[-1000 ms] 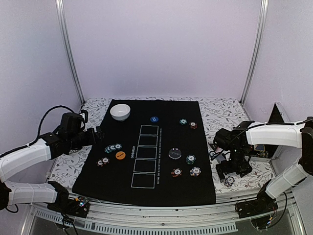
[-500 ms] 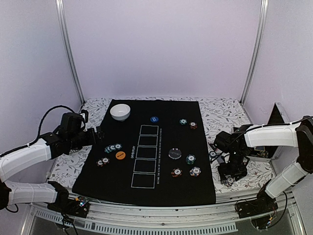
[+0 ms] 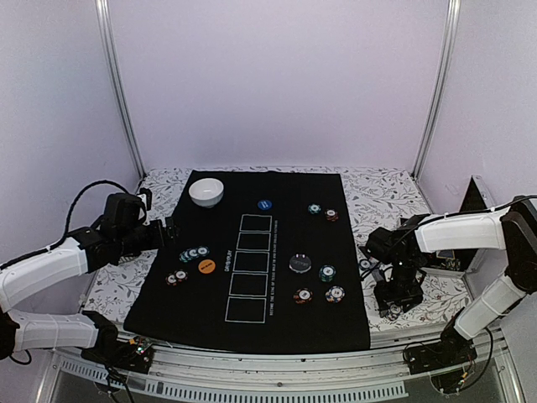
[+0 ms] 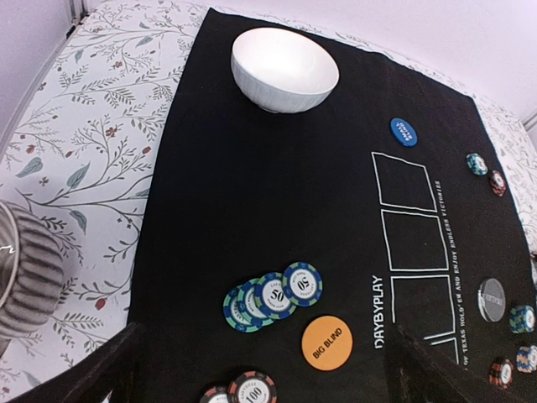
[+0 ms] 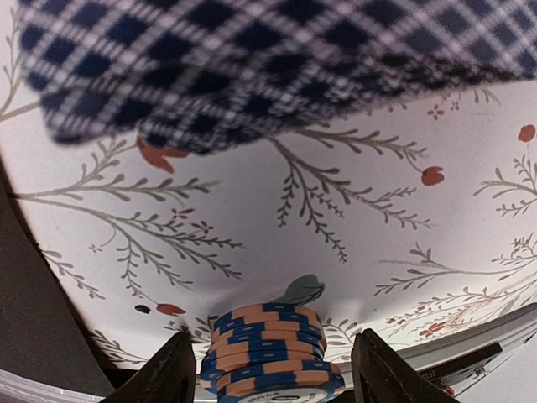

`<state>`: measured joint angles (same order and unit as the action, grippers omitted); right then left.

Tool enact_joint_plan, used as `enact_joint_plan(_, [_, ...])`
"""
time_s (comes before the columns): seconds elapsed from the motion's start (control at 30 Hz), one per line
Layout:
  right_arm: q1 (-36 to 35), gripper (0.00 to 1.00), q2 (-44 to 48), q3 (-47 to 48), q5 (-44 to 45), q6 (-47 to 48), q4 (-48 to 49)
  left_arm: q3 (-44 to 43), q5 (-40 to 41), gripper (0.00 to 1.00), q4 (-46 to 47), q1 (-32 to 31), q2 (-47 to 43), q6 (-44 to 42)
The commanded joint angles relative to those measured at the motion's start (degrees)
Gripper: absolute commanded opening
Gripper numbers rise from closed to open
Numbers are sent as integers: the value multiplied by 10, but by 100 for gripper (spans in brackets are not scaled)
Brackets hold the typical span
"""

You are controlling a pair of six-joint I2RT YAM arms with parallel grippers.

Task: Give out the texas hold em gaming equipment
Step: Pick up the pile of poker chips from the center of the board, then place the poker chips pile on the poker table mat.

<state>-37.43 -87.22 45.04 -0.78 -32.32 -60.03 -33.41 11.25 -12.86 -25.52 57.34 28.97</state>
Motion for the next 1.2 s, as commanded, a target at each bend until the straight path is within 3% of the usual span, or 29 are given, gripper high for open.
enact_joint_plan(0.0, [3,65,-10,1,-5,-1,-3,-11,6,98,3,-6,-5,-7])
enact_joint_plan(0.17, [3,45,-8,1,-11,3,0,-10,8,98,3,-6,-7,-7])
enact_joint_plan(0.37, [3,11,2,5,-10,2,-4,-11,8,98,3,-6,-6,-7])
enact_joint_plan(0.43, [3,5,7,21,-2,2,-17,-11,7,98,3,-6,-5,-7])
enact_joint_plan(0.97, [3,3,20,132,4,22,-87,-7,6,98,3,-6,-11,-4])
enact_joint_plan(1.17, [-40,3,-18,215,0,29,-104,-6,-3,98,2,-6,-9,-1])
